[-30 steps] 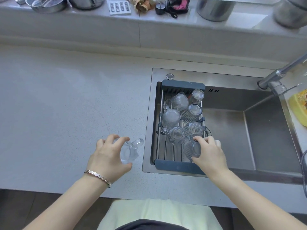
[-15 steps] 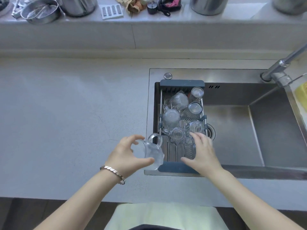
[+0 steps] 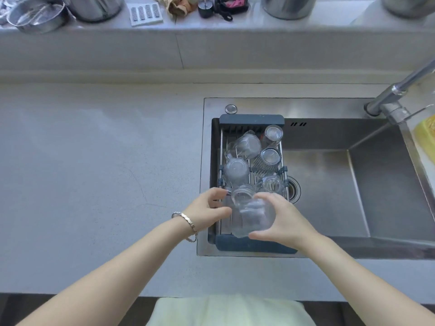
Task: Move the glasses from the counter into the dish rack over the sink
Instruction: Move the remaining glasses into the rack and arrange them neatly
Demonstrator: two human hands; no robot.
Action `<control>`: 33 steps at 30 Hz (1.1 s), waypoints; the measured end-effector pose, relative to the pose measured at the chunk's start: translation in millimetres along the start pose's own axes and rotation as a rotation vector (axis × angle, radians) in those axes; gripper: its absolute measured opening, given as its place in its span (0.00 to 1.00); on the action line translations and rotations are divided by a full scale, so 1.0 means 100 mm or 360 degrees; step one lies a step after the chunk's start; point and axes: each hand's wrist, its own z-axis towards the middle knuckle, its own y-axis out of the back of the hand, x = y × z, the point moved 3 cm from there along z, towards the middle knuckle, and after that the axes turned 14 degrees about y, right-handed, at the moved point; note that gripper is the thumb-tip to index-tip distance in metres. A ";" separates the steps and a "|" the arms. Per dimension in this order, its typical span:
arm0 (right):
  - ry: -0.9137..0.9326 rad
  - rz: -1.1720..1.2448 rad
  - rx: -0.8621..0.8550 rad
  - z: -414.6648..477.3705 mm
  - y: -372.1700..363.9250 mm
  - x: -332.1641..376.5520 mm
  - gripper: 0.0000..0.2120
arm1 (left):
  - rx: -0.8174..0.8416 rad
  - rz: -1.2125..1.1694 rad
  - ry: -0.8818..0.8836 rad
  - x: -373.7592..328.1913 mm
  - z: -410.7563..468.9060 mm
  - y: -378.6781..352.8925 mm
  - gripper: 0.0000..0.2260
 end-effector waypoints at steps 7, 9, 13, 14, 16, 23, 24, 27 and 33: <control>0.0258 -0.0637 0.0372 0.18 -0.13 0.04 0.31 | -0.0386 0.0952 -0.0129 -0.01 0.33 0.05 0.20; 0.0268 -0.0715 0.0400 0.19 -0.15 0.06 0.30 | -0.0426 0.1198 -0.0226 -0.07 0.44 -0.01 0.20; 0.0324 -0.0916 0.0475 0.16 -0.16 0.10 0.30 | -0.0445 0.1556 -0.0269 -0.15 0.65 -0.12 0.20; 0.0333 -0.0947 0.0482 0.15 -0.16 0.11 0.30 | -0.0431 0.1608 -0.0251 -0.17 0.69 -0.14 0.18; 0.0342 -0.0981 0.0498 0.14 -0.15 0.11 0.30 | -0.0440 0.1682 -0.0232 -0.22 0.75 -0.15 0.13; 0.0587 -0.1131 0.0686 0.21 -0.16 0.17 0.31 | -0.0410 0.1693 -0.0228 -0.34 0.85 -0.12 0.13; 0.0625 -0.1151 0.0725 0.23 -0.16 0.17 0.31 | -0.0411 0.1671 -0.0211 -0.36 0.85 -0.11 0.12; 0.0625 -0.1072 0.0815 0.31 -0.12 0.14 0.32 | -0.0597 0.1468 -0.0333 -0.53 0.80 -0.01 0.11; 0.0378 -0.0811 0.1078 0.55 0.02 0.09 0.36 | -0.0636 0.1354 -0.0619 -1.19 1.01 0.23 0.17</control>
